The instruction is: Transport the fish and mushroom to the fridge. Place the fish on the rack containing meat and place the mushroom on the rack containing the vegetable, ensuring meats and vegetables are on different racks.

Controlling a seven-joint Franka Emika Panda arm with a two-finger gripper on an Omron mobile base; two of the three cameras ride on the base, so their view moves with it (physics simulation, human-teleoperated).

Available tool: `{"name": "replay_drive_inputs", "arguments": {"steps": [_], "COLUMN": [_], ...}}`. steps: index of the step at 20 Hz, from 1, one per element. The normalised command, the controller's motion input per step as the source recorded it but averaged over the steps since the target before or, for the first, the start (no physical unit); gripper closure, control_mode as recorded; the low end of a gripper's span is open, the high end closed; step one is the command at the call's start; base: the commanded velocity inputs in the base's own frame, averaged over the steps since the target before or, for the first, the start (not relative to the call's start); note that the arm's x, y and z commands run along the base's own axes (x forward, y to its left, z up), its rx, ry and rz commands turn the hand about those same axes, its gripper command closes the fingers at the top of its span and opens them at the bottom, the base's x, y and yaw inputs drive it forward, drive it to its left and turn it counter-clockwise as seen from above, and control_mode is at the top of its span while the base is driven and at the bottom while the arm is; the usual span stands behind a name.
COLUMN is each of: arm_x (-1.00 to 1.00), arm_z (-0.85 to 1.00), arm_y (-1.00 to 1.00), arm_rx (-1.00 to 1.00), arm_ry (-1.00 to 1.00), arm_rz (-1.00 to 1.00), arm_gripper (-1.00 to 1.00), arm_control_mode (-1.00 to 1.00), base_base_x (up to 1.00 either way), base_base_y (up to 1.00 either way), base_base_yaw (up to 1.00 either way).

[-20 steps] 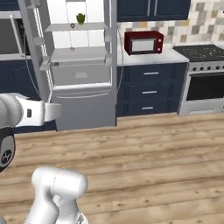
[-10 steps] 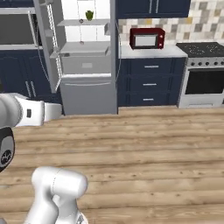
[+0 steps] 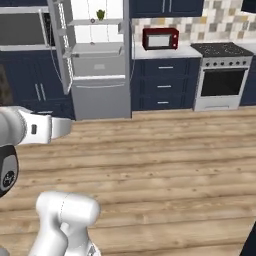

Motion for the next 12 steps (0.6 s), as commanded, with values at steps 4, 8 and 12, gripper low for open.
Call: {"name": "replay_drive_inputs", "arguments": {"steps": [4, 8, 12], "arm_x": [0.0, 0.0, 0.0], "arm_z": [0.0, 0.0, 0.0], "arm_y": [0.0, 0.0, 0.0], "arm_rx": [0.0, 0.0, 0.0], "arm_ry": [0.0, 0.0, 0.0], "arm_rz": [0.0, 0.0, 0.0], "arm_gripper": [-1.0, -1.0, -1.0], "arm_control_mode": [1.0, 1.0, 1.0], "base_base_x": [-1.0, -1.0, -1.0], "base_base_y": [-0.38, -1.0, -0.7], "base_base_yaw": [-0.04, 0.0, 0.0]}}
